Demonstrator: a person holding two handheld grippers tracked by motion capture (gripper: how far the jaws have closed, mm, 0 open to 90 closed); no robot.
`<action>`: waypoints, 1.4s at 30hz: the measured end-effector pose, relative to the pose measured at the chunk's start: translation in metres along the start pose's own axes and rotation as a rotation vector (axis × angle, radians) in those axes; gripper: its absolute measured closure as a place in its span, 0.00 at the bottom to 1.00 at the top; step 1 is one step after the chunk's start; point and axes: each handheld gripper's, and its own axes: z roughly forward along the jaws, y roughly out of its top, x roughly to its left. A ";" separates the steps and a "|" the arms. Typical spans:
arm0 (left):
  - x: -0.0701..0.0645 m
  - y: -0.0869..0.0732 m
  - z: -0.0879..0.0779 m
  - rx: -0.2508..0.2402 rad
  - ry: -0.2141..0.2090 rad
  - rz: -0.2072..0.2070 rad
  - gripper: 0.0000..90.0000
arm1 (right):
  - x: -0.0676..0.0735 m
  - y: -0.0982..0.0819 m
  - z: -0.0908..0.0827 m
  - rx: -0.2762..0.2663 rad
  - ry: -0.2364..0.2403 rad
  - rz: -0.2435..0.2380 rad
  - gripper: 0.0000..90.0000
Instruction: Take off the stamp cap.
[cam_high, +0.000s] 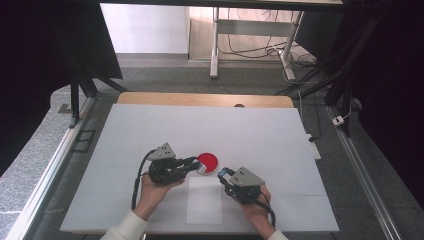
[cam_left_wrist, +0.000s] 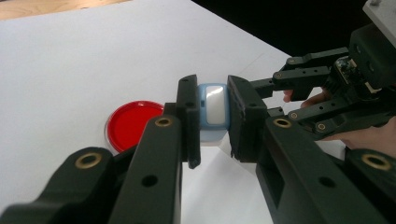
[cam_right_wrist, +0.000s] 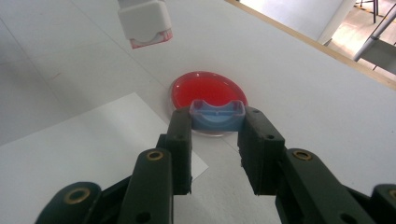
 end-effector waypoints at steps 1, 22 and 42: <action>0.000 0.000 0.000 0.000 0.001 0.000 0.84 | 0.000 0.000 0.000 0.000 0.000 0.002 0.73; 0.004 -0.001 -0.002 0.003 -0.002 -0.005 0.84 | -0.012 -0.015 -0.012 -0.018 0.024 0.003 0.73; 0.009 0.006 -0.011 -0.024 0.020 0.004 0.84 | -0.044 -0.043 -0.048 -0.010 -0.038 0.073 0.73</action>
